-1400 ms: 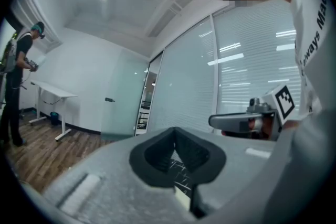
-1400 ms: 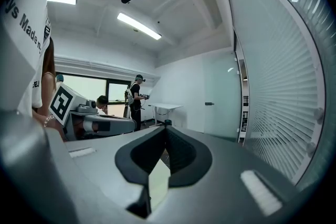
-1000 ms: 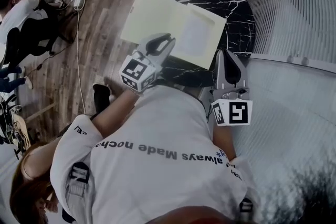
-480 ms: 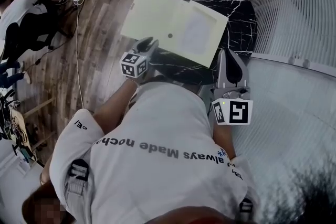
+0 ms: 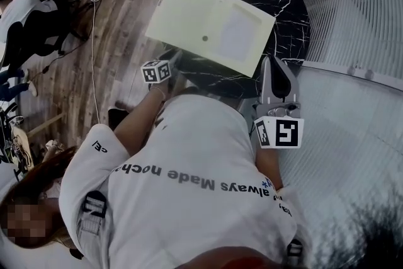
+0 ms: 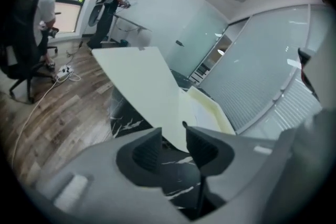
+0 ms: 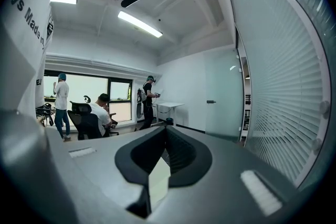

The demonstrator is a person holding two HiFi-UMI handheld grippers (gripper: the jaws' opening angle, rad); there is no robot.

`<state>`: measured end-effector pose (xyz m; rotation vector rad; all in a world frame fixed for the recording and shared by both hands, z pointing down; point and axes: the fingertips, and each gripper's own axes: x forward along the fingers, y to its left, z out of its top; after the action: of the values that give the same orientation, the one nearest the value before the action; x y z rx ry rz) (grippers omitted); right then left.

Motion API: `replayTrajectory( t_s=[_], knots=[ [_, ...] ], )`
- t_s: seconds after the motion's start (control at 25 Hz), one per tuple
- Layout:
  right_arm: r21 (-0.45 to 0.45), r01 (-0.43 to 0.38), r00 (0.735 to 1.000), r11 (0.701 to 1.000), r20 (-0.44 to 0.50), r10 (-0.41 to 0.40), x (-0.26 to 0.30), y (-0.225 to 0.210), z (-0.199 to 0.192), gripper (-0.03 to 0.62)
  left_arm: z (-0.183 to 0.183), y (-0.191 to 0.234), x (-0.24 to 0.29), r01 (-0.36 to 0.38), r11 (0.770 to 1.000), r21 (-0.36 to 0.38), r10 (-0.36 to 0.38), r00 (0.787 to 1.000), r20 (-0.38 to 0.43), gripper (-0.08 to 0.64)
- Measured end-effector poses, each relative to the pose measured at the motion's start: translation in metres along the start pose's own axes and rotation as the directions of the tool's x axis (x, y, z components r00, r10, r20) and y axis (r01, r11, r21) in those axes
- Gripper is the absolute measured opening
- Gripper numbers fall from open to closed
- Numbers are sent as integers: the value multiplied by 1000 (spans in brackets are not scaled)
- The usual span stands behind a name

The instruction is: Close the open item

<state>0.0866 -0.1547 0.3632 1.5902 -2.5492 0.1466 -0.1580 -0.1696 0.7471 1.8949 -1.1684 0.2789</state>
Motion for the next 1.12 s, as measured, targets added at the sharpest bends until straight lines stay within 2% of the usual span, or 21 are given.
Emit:
replayTrajectory(
  t_s=[0.2,0.36,0.56,0.8,0.92,1.12],
  knots=[
    [12,-10,1000,1000,-7,10,0,0,-5,2,-12,27,14,-4,988,-153,9,999,33,180],
    [18,-14,1000,1000,-13,14,0,1,-8,2,-5,35,25,20,982,-188,-9,998,56,209],
    [23,-3,1000,1000,-13,3,-3,-4,-10,2,8,37,35,43,969,-244,-21,996,92,194],
    [34,15,1000,999,-11,-15,-5,-10,-12,2,14,42,38,39,969,-243,-14,995,100,110],
    [37,21,1000,999,-15,-20,-5,-13,-13,2,18,35,39,40,972,-230,-15,994,108,34],
    [46,32,999,998,-18,-31,-7,-15,-14,2,23,22,32,43,982,-185,-20,992,122,18]
  ],
)
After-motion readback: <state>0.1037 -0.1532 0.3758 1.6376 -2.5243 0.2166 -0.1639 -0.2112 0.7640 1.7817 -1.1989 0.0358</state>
